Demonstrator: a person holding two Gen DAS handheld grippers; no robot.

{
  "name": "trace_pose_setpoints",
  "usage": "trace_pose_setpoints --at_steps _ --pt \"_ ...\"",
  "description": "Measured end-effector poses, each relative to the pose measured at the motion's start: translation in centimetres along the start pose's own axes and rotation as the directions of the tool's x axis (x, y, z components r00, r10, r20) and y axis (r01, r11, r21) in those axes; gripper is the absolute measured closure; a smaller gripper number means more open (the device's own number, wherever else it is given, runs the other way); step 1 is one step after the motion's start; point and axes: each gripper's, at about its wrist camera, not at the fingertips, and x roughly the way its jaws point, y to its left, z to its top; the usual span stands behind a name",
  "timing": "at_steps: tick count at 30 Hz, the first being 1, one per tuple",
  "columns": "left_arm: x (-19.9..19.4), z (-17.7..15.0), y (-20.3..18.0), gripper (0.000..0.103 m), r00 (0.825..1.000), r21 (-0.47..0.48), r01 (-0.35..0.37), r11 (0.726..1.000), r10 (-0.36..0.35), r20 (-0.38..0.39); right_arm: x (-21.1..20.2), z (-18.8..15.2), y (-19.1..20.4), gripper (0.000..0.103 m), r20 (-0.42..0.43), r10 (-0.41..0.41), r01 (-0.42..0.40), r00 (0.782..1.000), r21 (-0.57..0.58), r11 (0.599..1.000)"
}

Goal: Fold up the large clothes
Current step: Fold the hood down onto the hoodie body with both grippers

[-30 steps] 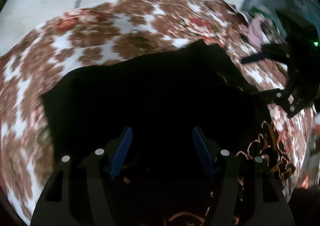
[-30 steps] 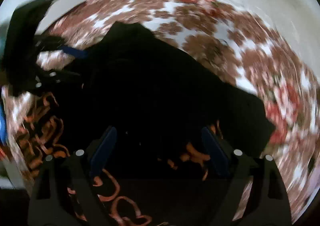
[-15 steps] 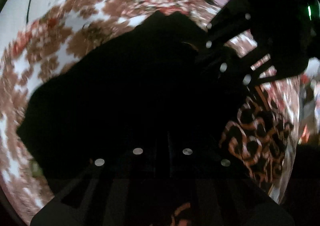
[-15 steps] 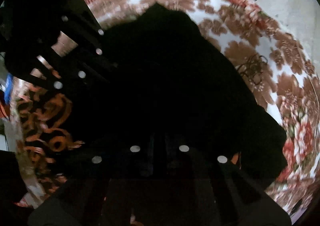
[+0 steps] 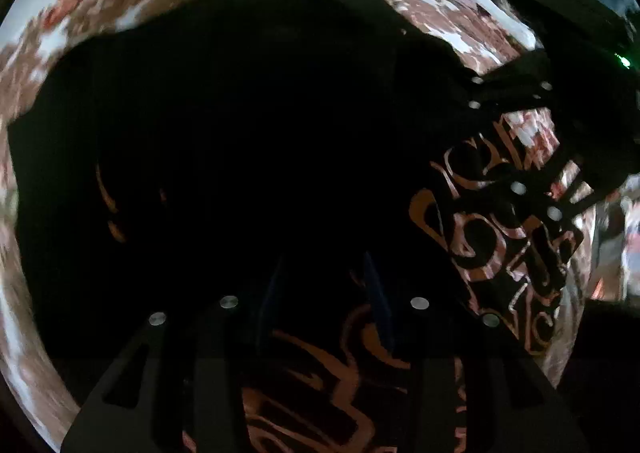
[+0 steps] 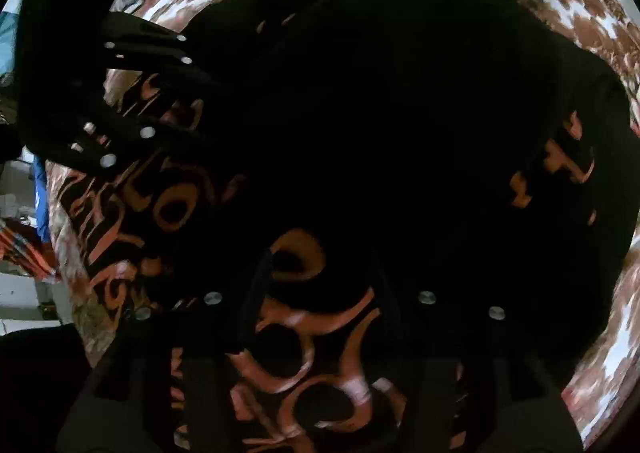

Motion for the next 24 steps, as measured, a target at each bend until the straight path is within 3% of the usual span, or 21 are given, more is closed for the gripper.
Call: trace_pose_setpoints --at_steps 2,5,8,11,17,24 --pt "-0.9 -0.9 -0.2 0.055 1.0 -0.039 -0.004 0.999 0.005 0.02 -1.0 -0.8 0.6 0.045 -0.011 0.035 -0.035 0.999 0.032 0.999" --pt "-3.9 -1.1 0.2 0.044 0.996 -0.09 -0.01 0.996 0.018 0.083 -4.3 -0.8 0.1 0.034 0.044 0.048 -0.051 0.998 0.078 0.996" --pt "-7.3 0.1 2.1 0.041 0.987 -0.141 -0.018 0.99 0.04 0.156 -8.2 0.6 -2.3 0.024 0.136 0.044 -0.065 0.99 0.151 0.986" --pt "-9.0 2.4 5.1 0.04 0.976 -0.19 -0.039 0.981 0.078 0.205 -9.9 2.7 -5.5 0.023 0.191 -0.015 -0.026 0.982 0.212 0.977" --pt "-7.6 8.4 11.0 0.04 0.963 -0.271 -0.081 0.959 0.146 0.229 -9.2 6.8 -12.6 0.023 0.227 -0.088 -0.005 0.97 0.381 0.925" --pt "-3.7 12.6 15.4 0.04 0.968 -0.275 -0.115 0.954 0.17 0.184 -6.5 9.6 -18.3 0.024 0.187 -0.15 0.045 0.971 0.473 0.88"
